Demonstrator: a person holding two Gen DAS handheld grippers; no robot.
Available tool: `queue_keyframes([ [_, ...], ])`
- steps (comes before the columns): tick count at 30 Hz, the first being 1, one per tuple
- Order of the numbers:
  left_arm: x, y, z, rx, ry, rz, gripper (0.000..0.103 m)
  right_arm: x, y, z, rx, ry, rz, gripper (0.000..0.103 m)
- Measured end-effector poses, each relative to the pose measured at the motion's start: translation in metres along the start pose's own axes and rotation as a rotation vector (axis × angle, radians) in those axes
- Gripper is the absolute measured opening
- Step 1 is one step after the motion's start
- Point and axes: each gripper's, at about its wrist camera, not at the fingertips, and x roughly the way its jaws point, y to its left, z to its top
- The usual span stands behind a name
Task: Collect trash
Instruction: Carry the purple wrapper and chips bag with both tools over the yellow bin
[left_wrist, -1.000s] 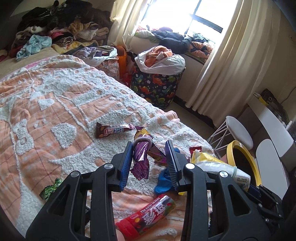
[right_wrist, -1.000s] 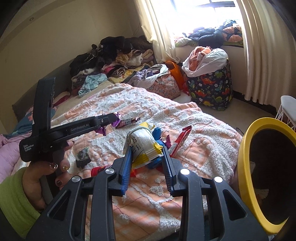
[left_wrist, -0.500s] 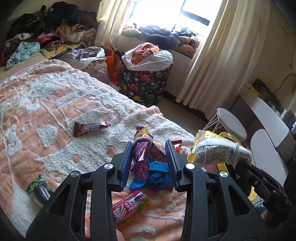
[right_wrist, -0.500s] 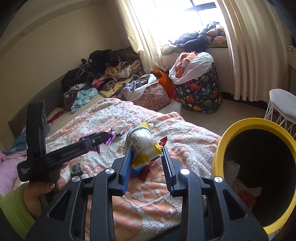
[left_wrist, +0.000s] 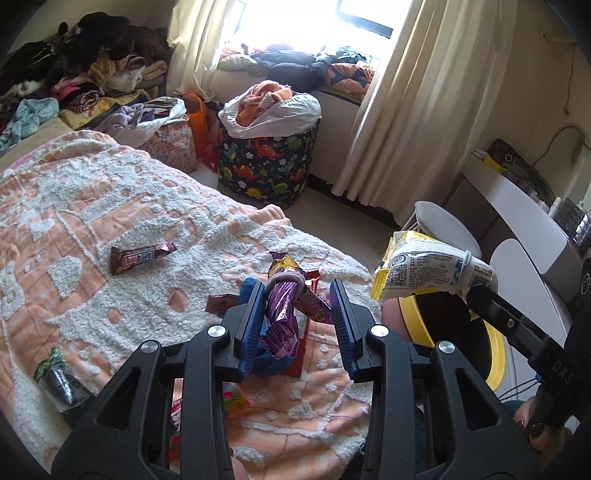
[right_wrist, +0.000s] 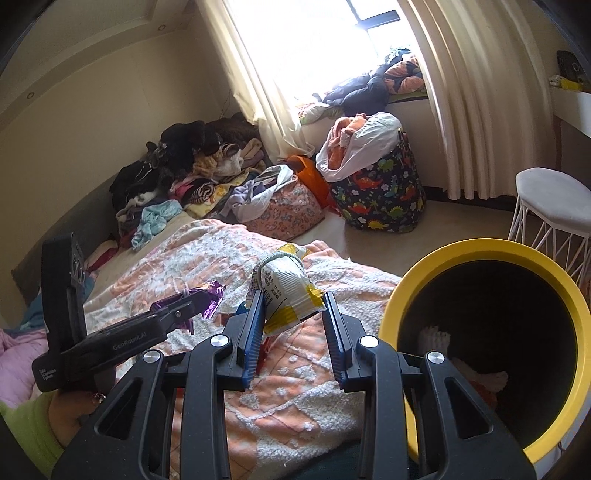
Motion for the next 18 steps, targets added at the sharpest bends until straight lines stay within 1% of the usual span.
queue_keyframes([
  [9,0.002,-0.025,0.005,0.040,-0.001,-0.019,0.029,-0.016,-0.030,0.007,0.054,-0.043,-0.036,0.030],
  [14,0.007,-0.043,0.002,0.073,0.014,-0.043,0.029,-0.028,-0.044,0.009,0.083,-0.073,-0.066,0.030],
  [18,0.011,-0.058,0.000,0.095,0.026,-0.063,0.029,-0.035,-0.062,0.012,0.110,-0.081,-0.094,0.030],
])
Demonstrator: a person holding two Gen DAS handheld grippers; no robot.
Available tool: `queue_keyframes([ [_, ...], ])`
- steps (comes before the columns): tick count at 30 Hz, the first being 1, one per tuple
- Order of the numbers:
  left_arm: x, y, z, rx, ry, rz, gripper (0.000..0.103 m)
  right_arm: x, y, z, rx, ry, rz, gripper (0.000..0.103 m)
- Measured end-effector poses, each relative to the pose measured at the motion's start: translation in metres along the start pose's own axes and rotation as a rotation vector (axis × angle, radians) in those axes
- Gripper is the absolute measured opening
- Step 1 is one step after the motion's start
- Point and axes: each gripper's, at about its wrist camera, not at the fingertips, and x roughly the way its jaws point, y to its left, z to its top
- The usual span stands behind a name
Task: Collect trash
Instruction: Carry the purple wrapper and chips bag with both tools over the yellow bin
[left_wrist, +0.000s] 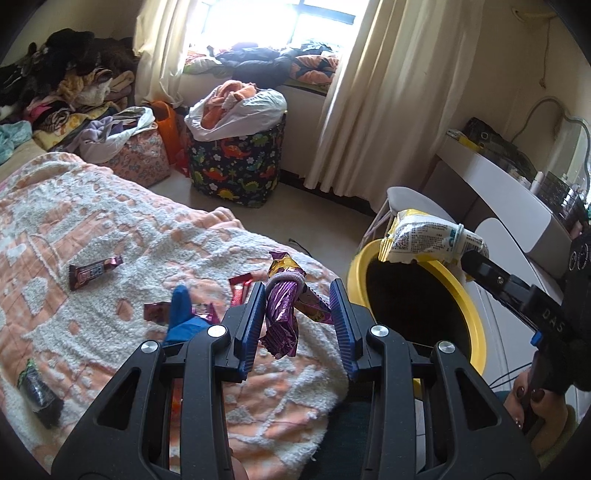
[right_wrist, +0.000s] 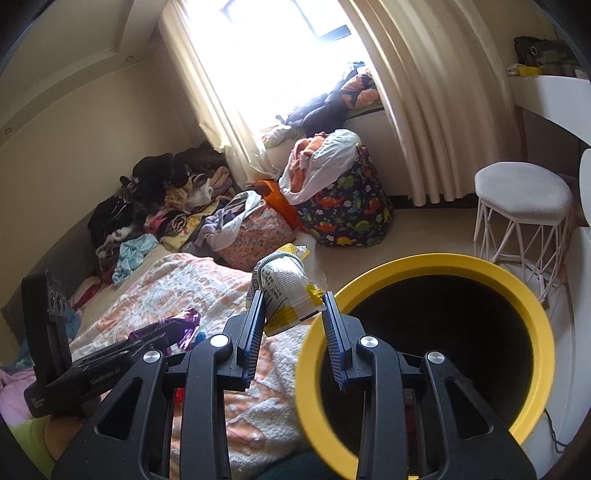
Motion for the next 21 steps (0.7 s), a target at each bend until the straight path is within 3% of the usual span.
queue_keyframes([
  [21,0.025,-0.072,-0.014,0.144,0.060,-0.104,0.029,-0.017,-0.067,0.010,0.095,-0.057,-0.125,0.030],
])
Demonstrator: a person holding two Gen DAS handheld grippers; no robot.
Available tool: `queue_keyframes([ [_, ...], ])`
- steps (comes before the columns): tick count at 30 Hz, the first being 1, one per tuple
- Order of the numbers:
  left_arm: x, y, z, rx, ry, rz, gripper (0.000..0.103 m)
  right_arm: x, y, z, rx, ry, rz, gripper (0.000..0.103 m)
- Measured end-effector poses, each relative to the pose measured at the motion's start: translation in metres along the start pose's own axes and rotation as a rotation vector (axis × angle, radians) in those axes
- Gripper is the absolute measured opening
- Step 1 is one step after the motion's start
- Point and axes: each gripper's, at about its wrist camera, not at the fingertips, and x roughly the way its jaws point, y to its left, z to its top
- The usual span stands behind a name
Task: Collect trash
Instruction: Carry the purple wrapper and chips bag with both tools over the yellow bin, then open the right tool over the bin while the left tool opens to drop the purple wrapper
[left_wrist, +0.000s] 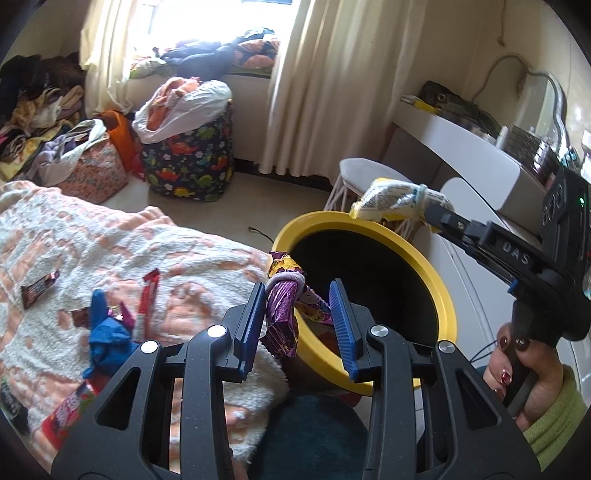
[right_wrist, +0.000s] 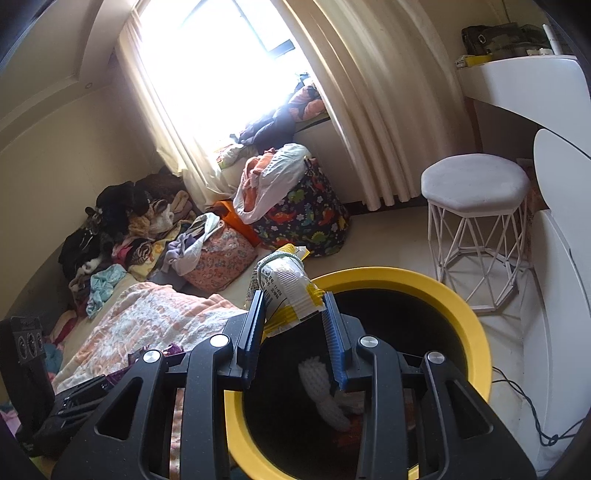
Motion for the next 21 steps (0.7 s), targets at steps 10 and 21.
queue_keyframes([
  [10,0.013,-0.022,-0.004,0.054,0.017,-0.033,0.029,0.003,-0.022,0.003,0.042,0.010,-0.053,0.030],
  [21,0.033,-0.040,-0.011,0.102,0.049,-0.054,0.029,0.010,-0.042,0.001,0.092,0.049,-0.077,0.030],
])
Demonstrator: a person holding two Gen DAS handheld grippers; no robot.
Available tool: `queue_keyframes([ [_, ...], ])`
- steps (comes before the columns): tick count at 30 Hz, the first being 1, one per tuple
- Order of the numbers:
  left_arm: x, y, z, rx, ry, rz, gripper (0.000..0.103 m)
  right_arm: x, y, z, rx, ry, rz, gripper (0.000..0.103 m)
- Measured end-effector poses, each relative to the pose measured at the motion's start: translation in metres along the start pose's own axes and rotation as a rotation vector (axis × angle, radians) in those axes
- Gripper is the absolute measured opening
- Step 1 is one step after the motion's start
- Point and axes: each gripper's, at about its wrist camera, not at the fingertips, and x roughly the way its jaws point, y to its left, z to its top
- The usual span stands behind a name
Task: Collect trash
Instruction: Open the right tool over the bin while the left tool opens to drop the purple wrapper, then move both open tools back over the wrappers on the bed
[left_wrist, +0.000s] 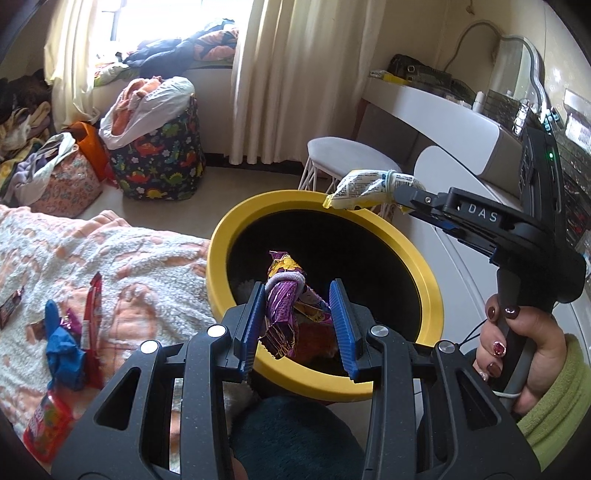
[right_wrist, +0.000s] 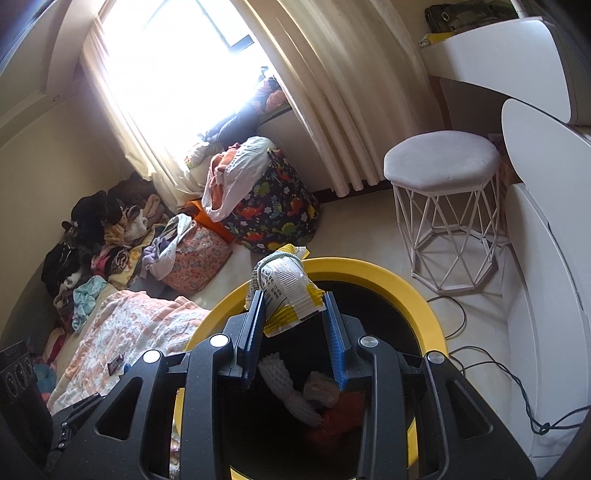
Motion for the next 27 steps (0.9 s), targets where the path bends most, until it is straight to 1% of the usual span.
queue_keyframes([
  [7,0.016,-0.007,0.000,0.019,0.019,-0.008,0.029,0.007,-0.006,-0.001,0.019,0.035,-0.013,0.031],
  [10,0.023,-0.007,0.001,0.018,0.027,-0.009,0.029,0.011,-0.011,-0.002,0.038,0.056,-0.023,0.035],
  [11,0.025,-0.007,0.001,0.017,0.030,-0.010,0.029,0.013,-0.013,-0.002,0.053,0.063,-0.012,0.039],
  [12,0.027,-0.006,0.002,0.016,0.031,-0.013,0.029,0.013,-0.015,-0.003,0.063,0.066,-0.013,0.039],
  [13,0.028,-0.006,0.003,0.013,0.029,-0.013,0.029,0.014,-0.016,-0.003,0.069,0.069,-0.022,0.045],
  [14,0.029,-0.006,0.004,0.013,0.026,-0.009,0.036,0.015,-0.018,-0.003,0.073,0.071,-0.026,0.054],
  [15,0.029,-0.006,0.004,0.011,0.024,-0.011,0.045,0.016,-0.019,-0.003,0.078,0.069,-0.025,0.057],
  [16,0.028,-0.005,0.005,0.006,0.017,-0.014,0.050,0.016,-0.019,-0.004,0.079,0.068,-0.029,0.060],
  [17,0.027,-0.006,0.004,0.005,0.012,-0.014,0.062,0.016,-0.018,-0.004,0.079,0.068,-0.033,0.060],
  [18,0.025,-0.006,0.004,0.005,0.005,-0.012,0.077,0.016,-0.018,-0.004,0.076,0.065,-0.036,0.060],
  [20,0.021,-0.006,0.004,0.005,-0.009,0.004,0.092,0.016,-0.016,-0.004,0.069,0.060,-0.039,0.064],
  [25,0.010,0.002,0.002,-0.008,-0.028,0.047,0.092,0.014,-0.005,-0.006,0.027,0.041,-0.049,0.071],
  [27,0.006,0.006,0.000,-0.015,-0.030,0.062,0.092,0.014,-0.004,-0.005,0.015,0.034,-0.048,0.072],
])
